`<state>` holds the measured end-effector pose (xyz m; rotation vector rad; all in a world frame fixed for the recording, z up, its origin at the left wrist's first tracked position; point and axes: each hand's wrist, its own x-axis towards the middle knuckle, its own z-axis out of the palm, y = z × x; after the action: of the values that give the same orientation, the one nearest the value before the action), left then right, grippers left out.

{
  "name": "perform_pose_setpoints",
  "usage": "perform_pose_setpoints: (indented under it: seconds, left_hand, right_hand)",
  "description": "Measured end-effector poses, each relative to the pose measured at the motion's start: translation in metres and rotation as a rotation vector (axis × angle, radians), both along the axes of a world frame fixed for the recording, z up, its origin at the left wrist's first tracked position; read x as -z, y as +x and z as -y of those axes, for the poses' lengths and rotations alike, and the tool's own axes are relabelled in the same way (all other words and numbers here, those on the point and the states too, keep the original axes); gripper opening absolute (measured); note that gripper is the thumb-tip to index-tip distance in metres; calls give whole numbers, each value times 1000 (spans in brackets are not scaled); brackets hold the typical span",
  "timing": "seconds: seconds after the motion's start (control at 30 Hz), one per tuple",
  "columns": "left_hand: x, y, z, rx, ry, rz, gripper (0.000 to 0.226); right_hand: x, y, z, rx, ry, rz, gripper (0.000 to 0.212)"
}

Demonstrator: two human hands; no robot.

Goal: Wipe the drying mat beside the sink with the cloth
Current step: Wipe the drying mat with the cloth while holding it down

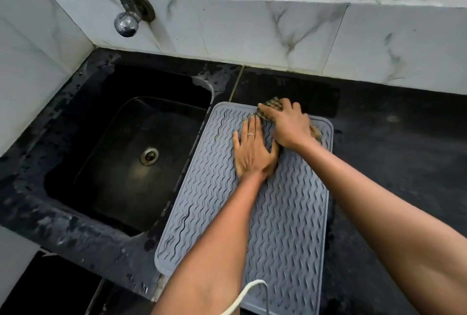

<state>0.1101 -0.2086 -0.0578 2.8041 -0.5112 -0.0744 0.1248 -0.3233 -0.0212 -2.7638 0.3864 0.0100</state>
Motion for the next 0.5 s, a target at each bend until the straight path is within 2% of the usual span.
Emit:
perform_pose_setpoints:
  seconds: [0.3, 0.4, 0.5]
  left_hand:
    - [-5, -1, 1, -22, 4, 3, 72]
    - [-6, -2, 1, -26, -10, 1, 73]
    - [-7, -2, 1, -25, -9, 7, 73]
  right_hand:
    - [-10, 4, 30, -245, -353, 73, 60]
    - [-14, -11, 52, -225, -388, 55, 52]
    - [-18, -33, 77, -206, -382, 23, 52]
